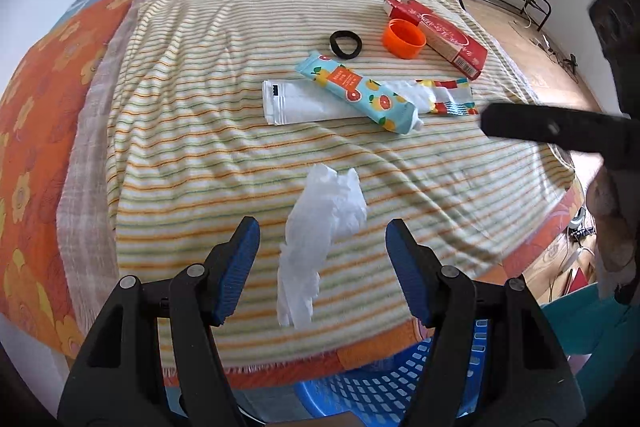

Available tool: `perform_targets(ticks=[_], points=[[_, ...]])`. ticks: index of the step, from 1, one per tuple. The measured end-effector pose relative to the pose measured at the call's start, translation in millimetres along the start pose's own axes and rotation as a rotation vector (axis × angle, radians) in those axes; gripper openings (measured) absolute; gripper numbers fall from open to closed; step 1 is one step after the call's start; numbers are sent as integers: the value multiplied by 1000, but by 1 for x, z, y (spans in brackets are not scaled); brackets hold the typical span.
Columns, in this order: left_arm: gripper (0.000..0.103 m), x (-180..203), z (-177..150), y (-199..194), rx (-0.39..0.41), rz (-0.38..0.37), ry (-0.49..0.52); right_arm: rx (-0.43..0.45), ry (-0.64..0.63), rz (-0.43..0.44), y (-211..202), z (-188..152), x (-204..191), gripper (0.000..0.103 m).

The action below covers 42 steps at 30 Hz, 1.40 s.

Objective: Collect trash
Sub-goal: 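Grasp the white tissue with the left gripper while the right grasps the blue fruit-print tube, then lift the tissue with the left gripper while the right lifts the blue tube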

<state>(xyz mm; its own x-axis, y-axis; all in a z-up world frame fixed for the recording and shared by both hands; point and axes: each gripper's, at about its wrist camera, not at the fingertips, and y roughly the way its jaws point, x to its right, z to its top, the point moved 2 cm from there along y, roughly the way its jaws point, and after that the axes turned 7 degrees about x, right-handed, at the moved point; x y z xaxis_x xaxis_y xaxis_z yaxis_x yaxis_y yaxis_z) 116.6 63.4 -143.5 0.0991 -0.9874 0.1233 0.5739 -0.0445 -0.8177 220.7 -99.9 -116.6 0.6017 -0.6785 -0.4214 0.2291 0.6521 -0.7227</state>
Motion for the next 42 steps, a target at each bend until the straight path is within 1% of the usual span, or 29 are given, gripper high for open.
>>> perform_targets(ticks=[3,5,7,10,13,14,17,18,21,23,25,26,34,42], points=[[67,-2,2,5,-3,-6,2,4,-10,-13,16,14,1,73],[67,-4,1,9,-9,-10,-2,1,-31,-27,28,22,0,69],[67,-6,0,12,-17,-14,-10,-5,-56,-44,41,27,-2,68],[56,-11,-1,16,-30,-15,-18,-20,-81,-55,57,31,-5,66],[52,-16,-3,19,-40,-24,-30,-35,-108,-62,73,33,-10,64],[47,-17,-4,20,-41,-27,-30,-41,-126,-72,78,33,-12,64],[39,-17,-5,20,-42,-47,-25,-42,-173,-111,90,35,-16,63],[34,-17,-5,19,-40,-53,-25,-41,-182,-122,93,35,-17,63],[33,-15,-5,18,-38,-53,-18,-38,-194,-131,98,37,-17,57],[31,-14,-5,18,-37,-51,-12,-41,-200,-130,100,38,-17,47],[30,-14,-5,18,-36,-51,-12,-43,-218,-134,101,38,-19,43],[30,-14,-4,18,-35,-51,-12,-41,-231,-136,102,38,-21,39],[26,-15,-4,16,-26,-43,-12,-21,-234,-137,99,36,-23,37],[22,-21,-1,-1,13,-33,-31,38,-254,-140,71,35,-27,37]])
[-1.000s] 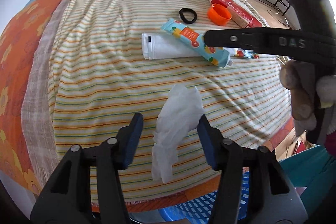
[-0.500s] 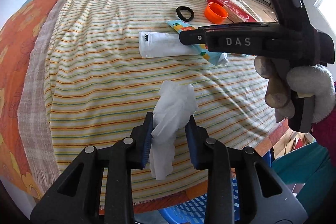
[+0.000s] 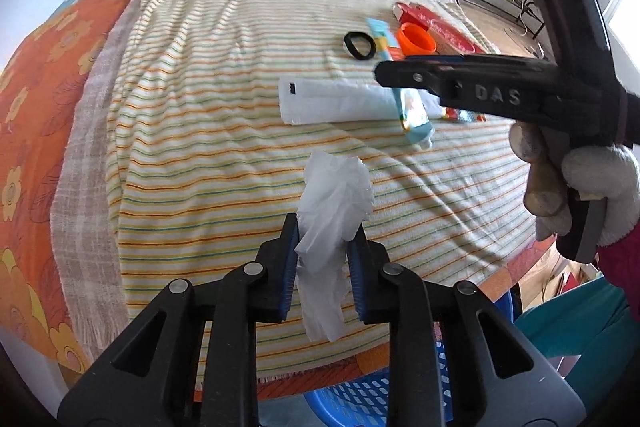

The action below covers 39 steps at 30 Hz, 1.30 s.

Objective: Collect trash
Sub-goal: 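Lift the tissue with the left gripper while the right lifts the blue tube, then carry the tissue and the blue tube over the blue basket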

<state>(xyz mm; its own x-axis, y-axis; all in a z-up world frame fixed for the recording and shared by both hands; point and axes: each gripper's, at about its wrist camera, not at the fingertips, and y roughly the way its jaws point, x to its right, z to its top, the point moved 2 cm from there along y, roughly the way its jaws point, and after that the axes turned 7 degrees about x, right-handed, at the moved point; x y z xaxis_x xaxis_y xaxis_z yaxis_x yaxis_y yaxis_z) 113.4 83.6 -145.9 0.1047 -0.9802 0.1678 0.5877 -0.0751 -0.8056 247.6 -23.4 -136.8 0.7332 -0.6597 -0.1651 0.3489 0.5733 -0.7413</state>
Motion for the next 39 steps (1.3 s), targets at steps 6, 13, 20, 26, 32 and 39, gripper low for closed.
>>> perform_targets(ticks=[6,13,20,26,32,39], points=[[22,6,3,-18,40,-5,2,42,-5,-2,-27,-1,2,36],[22,24,-3,-32,60,-13,37,99,-44,-9,-63,-4,-3,31],[22,39,-10,-41,69,-18,64,124,-78,-9,-89,-13,-8,10],[22,51,-23,-48,65,-31,86,114,-94,5,-105,-29,-8,5],[22,63,-36,-54,59,-42,106,102,-88,22,-117,-48,-8,5],[22,76,-54,-67,55,-61,114,102,-90,67,-143,-68,-22,5]])
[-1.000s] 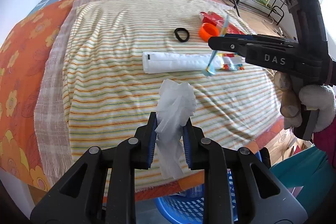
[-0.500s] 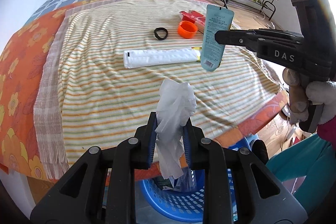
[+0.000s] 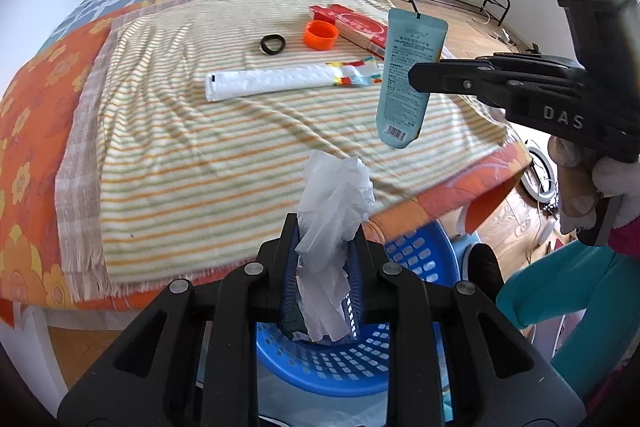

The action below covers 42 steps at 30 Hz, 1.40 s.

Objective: Collect trash
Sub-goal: 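Carry the tissue and the blue tube over the blue basket, then open both grippers to drop tissue and tube into the basket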

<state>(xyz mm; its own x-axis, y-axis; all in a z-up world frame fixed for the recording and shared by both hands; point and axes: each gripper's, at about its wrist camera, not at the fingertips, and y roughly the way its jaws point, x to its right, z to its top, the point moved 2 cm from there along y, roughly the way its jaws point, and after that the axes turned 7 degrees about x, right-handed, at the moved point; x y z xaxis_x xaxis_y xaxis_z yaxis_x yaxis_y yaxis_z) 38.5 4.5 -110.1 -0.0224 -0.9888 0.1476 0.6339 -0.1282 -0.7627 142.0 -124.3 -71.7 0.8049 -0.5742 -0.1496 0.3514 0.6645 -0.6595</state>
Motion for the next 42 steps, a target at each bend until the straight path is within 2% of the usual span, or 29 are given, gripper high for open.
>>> perform_targets(ticks=[14,27,42], points=[[22,21,-32,-6,-37,-27,26,-31,27,53,-28,-39,-23,5],[22,17,-79,18,-159,-19,1,-120,26,62,-23,-89,-36,5],[22,8,-97,40,-234,11,0,-214,33,35,-7,-122,-40,5]])
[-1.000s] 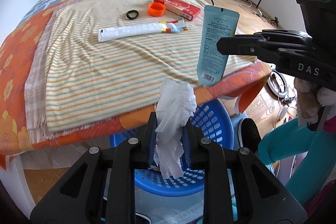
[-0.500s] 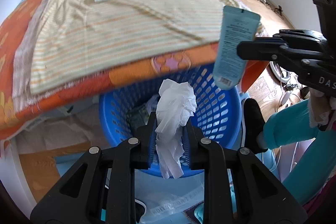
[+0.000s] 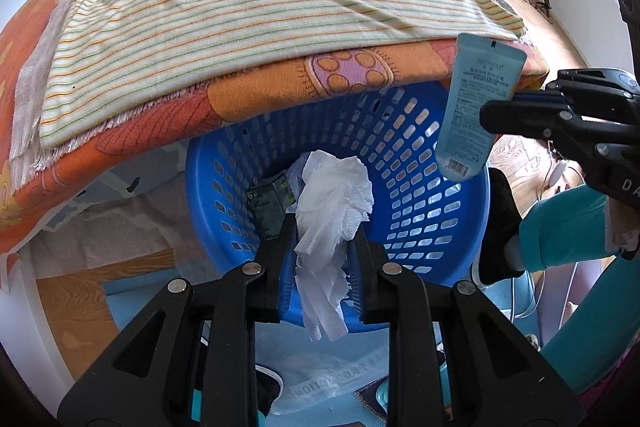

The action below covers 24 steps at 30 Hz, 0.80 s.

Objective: Collect trash
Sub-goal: 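Open both grippers to drop tissue and tube into the basket, then raise both open grippers back over the bed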

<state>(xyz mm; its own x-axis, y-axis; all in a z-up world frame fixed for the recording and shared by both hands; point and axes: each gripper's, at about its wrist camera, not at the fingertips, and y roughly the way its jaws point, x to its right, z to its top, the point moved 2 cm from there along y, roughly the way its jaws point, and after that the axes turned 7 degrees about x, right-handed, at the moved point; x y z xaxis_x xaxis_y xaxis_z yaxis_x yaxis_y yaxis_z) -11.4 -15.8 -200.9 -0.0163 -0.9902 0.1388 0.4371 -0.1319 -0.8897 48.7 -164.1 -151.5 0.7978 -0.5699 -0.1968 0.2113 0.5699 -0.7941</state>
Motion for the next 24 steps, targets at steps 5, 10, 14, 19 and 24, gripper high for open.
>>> perform_targets(ticks=[5,10,14,19,24], points=[[27,0,1,4,-13,3,1,-22,7,-6,5,-5,1,6],[31,1,4,7,-14,-1,2,-25,14,-13,5,-5,3,8],[53,6,5,4,8,-4,18,-14,11,-27,3,-4,4,29],[57,9,6,5,4,-4,28,-12,4,-40,3,-3,4,42],[59,6,7,6,5,1,15,-3,2,-51,2,-1,4,52]])
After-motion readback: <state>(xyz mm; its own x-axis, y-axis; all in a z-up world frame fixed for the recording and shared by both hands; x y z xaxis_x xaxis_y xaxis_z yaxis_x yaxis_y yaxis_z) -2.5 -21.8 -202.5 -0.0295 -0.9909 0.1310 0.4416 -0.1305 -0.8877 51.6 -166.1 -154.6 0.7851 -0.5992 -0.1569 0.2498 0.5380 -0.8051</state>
